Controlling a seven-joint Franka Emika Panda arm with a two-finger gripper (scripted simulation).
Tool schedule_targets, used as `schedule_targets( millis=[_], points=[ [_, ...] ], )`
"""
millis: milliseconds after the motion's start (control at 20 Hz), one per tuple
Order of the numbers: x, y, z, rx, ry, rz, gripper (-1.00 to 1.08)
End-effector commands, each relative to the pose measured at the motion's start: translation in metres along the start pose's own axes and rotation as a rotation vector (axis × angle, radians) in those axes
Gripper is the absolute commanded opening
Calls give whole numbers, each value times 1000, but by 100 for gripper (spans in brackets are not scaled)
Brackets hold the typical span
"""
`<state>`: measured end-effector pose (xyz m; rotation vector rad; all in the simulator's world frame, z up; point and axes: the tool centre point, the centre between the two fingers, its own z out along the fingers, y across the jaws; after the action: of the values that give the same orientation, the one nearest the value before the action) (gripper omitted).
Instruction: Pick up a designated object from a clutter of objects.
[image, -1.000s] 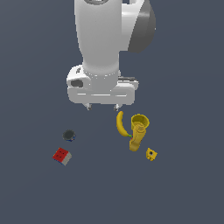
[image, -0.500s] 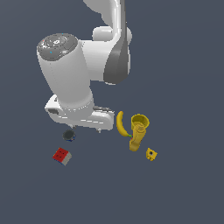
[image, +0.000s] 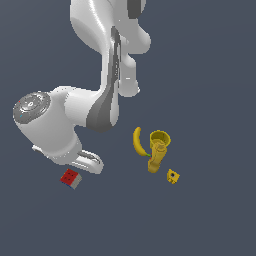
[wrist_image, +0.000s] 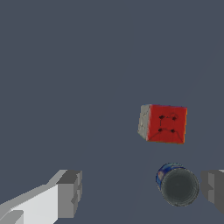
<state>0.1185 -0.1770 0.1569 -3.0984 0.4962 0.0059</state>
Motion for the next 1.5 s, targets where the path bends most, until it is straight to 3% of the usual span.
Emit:
schedule_targets(
  millis=[0,550,950,1450],
  points=[
    [10,16,19,0,2,34,100],
    [27,59,69,-2,4,115,100],
    [27,61,76,-3,3,119,100],
    [27,62,121,-3,4,121,100]
  ],
)
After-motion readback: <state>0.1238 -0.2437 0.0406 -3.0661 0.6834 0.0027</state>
